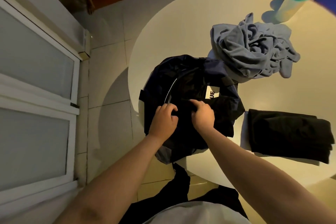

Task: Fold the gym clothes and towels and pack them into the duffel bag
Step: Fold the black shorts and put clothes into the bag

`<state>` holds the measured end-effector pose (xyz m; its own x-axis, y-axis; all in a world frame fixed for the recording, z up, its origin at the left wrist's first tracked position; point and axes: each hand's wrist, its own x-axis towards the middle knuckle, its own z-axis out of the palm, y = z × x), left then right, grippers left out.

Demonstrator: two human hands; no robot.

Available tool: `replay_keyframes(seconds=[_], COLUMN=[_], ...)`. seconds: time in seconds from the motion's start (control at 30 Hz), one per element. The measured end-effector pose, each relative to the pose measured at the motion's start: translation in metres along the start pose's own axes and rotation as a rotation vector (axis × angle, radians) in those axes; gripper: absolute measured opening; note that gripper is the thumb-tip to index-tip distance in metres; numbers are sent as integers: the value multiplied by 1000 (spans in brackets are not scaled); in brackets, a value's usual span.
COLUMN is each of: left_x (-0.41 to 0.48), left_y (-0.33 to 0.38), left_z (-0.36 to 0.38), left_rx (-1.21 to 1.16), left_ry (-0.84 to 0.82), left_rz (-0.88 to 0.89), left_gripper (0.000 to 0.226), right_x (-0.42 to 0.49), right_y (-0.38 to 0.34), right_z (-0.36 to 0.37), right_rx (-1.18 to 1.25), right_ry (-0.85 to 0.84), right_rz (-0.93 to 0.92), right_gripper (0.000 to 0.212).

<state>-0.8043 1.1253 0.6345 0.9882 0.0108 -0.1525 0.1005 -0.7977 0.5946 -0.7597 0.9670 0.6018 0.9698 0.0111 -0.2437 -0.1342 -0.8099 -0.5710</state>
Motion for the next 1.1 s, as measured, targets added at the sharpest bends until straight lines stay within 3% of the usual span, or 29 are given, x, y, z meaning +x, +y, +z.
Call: replay_keyframes(seconds=[0.03,0.13,0.2,0.33,0.43,0.5,0.6,0.67,0.73,0.83,0.9,1.0,1.1], left_x=[0,0,-1,-3,-7,-7,2,8,12,12,12,14,17], left_y=[1,2,0,0,9,21,46,59,61,62,61,51,42], left_z=[0,3,5,11,19,28,43,57,68,76,75,68,60], left_rx=[-25,-95,-110,190,367,383,307,168,138,234,286,368,503], left_ry=[5,15,-2,47,123,151,-10,-266,-413,-418,-400,-414,-459], left_rz=[-2,-87,-109,-136,-111,64,247,78,-129,-191,-212,-273,-304], left_gripper=[29,36,39,45,47,43,43,51,64,78,84,85,73], right_x=[-2,-6,-7,-18,-30,-37,-38,-37,-38,-40,-40,-36,-32], right_y=[-5,-9,-8,-1,19,36,55,64,71,74,76,79,81], right_z=[5,17,16,0,-12,-18,-19,-19,-23,-31,-29,-19,-12], right_rx=[61,171,126,238,136,-27,-79,48,199,262,226,-21,-170], right_ry=[-70,-542,-690,-572,-159,52,-53,-184,-200,-176,-253,-428,-454], right_rz=[-83,-222,-221,-189,-222,-134,56,46,-15,8,67,54,-27], right_gripper=[49,46,53,52,35,29,32,43,53,58,70,85,84])
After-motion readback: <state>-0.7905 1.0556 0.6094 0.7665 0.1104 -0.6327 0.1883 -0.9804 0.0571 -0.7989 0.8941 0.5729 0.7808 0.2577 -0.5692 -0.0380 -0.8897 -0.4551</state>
